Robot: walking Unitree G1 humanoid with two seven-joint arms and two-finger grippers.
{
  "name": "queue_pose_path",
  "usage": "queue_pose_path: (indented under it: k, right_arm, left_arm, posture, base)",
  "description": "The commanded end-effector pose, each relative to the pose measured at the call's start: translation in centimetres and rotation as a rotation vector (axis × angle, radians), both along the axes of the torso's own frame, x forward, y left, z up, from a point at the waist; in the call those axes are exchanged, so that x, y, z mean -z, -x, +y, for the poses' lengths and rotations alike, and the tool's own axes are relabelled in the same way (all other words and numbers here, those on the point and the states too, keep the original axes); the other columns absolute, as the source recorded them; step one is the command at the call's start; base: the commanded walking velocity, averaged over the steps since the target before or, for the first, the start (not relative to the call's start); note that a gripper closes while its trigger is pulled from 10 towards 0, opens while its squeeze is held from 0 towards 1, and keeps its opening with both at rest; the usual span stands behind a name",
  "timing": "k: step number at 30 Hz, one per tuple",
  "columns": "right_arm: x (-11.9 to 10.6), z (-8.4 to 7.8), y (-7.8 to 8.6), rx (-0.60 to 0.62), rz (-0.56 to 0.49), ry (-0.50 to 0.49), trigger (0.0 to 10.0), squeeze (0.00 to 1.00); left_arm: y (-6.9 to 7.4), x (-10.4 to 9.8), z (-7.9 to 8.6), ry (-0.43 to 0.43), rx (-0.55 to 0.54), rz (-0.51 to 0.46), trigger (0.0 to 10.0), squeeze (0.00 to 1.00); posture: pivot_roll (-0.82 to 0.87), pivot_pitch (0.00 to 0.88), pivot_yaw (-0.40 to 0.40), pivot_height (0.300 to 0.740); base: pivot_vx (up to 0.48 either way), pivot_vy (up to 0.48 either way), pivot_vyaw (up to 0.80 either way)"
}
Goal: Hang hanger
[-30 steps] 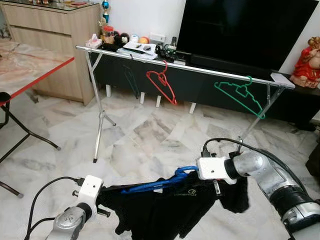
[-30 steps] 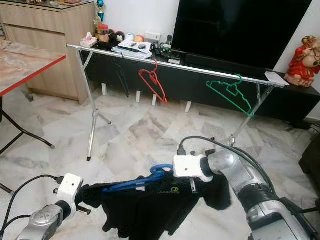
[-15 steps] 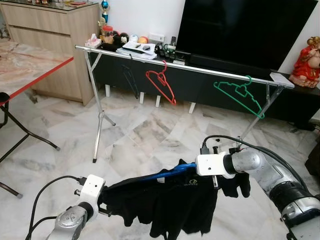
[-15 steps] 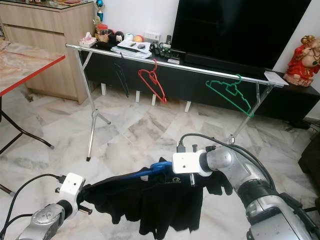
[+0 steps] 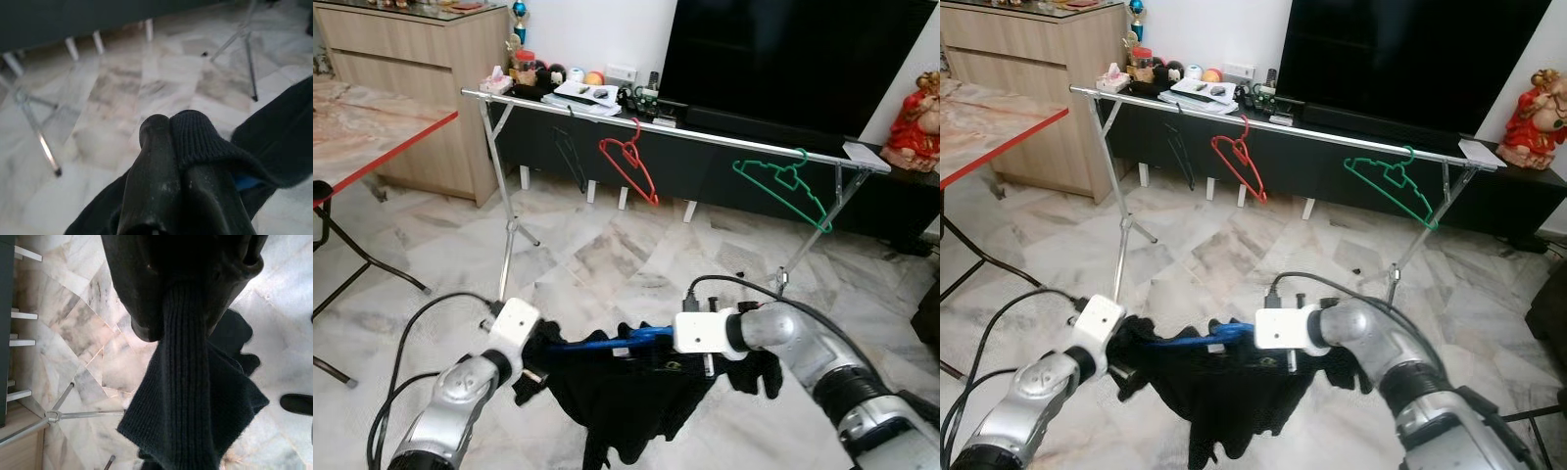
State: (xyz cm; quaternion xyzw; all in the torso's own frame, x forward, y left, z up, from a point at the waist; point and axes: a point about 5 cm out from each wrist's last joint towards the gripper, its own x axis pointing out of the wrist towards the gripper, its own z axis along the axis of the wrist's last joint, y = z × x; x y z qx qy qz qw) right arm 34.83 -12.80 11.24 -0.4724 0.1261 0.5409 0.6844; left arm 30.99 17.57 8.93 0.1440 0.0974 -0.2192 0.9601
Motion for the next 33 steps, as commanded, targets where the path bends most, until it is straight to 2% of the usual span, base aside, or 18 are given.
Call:
queue_pose_path:
  k: [1,4,9,12,23,26,27,33]
  right_arm:
    - [0.3,0.2,0.0,0.006,-0.013,0.021,0.0,0.00]
    - [0.5,0.3,-0.2,0.038,-0.037,0.036,0.0,0.00]
    - [-0.2,-0.2,-1.0,0.118,-0.096,0.031,0.0,0.00]
    - [-1.1,-0.8,-1.4,0.127,-0.108,0.018,0.0,0.00]
    - [-1.8,-1.4,-1.7,0.141,-0.122,0.018,0.0,0.00]
    - [-1.5,-1.5,-1.7,0.151,-0.126,0.043,0.0,0.00]
    - [-1.1,-1.5,-1.6,0.154,-0.123,0.057,0.0,0.00]
    - [0.0,-0.8,-1.2,0.158,-0.101,0.078,0.0,0.00]
  left_arm:
    - [-0.1,-1.3,-1.0,0.010,0.052,-0.030,0.0,0.00]
    - [0.0,-1.7,-0.9,-0.001,0.058,-0.021,0.0,0.00]
    - [0.5,-1.2,-0.4,-0.020,0.064,0.017,0.0,0.00]
    - [0.9,-0.1,0.2,-0.057,0.043,0.067,0.0,0.00]
    - [1.3,0.4,0.5,-0.100,0.041,0.112,0.0,0.00]
    - [1.2,0.0,0.3,-0.088,0.048,0.099,0.0,0.00]
    - [1.1,-0.6,0.1,-0.056,0.054,0.080,0.0,0.00]
    - [0.8,-2.5,-0.5,-0.002,0.098,0.043,0.0,0.00]
  posture:
    - [0.15,0.000,-0.149,0.740]
    - [0.16,0.000,-0.150,0.740]
    - [0.15,0.000,-0.148,0.740]
    - [0.15,0.000,-0.149,0.740]
    - [0.14,0.000,-0.151,0.740]
    - [0.15,0.000,-0.152,0.740]
    - [0.15,0.000,-0.153,0.740]
    - [0.15,0.000,-0.152,0.740]
  base:
    - [0.000,0.000,0.00]
    - [0.000,0.000,0.00]
    - [0.000,0.000,0.00]
    - [0.000,0.000,0.00]
    - [0.000,0.000,0.00]
    - [0.000,0.000,0.00]
    - [0.000,0.000,0.00]
    - [0.000,0.000,0.00]
